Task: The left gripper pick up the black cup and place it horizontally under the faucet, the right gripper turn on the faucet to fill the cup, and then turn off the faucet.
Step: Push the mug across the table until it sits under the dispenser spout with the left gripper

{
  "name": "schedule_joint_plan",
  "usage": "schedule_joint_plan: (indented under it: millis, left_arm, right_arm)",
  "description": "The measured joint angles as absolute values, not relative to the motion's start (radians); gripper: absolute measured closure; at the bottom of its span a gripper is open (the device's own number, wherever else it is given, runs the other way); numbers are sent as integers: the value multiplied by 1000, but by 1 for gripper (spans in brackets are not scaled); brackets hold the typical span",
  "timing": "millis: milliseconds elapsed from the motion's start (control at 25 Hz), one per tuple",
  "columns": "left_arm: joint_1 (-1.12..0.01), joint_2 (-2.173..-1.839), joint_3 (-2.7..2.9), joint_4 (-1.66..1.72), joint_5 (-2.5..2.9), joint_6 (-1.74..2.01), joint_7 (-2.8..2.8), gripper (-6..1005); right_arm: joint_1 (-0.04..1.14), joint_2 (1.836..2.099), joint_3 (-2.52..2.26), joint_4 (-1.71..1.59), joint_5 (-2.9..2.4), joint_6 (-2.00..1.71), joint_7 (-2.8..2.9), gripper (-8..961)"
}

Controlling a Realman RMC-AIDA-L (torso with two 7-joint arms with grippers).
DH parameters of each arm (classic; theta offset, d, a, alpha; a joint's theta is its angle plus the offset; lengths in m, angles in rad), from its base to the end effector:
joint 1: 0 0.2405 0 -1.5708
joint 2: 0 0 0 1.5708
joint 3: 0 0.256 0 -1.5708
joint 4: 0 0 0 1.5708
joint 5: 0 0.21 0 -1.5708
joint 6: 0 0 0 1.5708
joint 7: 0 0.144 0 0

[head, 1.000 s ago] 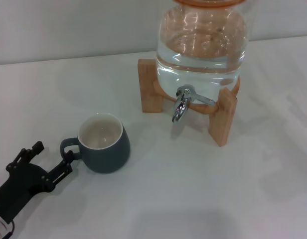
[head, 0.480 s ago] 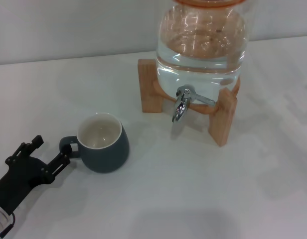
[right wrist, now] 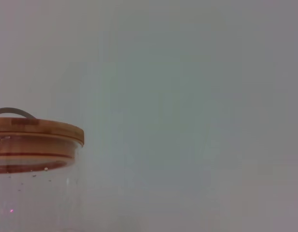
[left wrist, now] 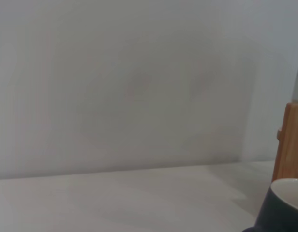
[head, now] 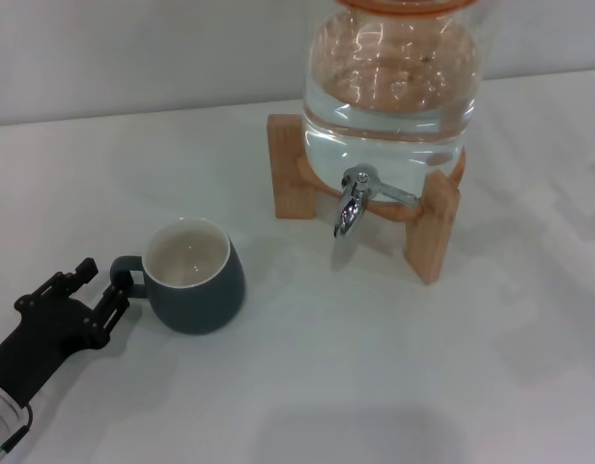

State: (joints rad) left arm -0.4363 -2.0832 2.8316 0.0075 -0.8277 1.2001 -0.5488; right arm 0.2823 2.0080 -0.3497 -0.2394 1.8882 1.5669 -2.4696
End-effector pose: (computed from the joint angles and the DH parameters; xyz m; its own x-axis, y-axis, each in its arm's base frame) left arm -0.3312 0.2895 -0.0639 0.6821 0.2310 0.6938 0.6870 -0.5274 -0.4998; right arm 0.3634 0.2726 0.0872 0.5952 0.2207 -0.7727 -0.7209 -0.2780 -0.6348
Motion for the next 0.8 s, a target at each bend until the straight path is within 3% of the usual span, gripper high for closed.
schedule_joint_plan:
  millis: [280,800]
  left_arm:
    - [-446,-2083,2832,8,-835,1199,-550,516]
    - [-501,-2082,2839,22,-830,1104,-559,515]
  right_arm:
    - [281,2008,-349,-243,1890,1565,-2469,230]
    - [284,2006,-340,-244,1894,1550,-2474,230]
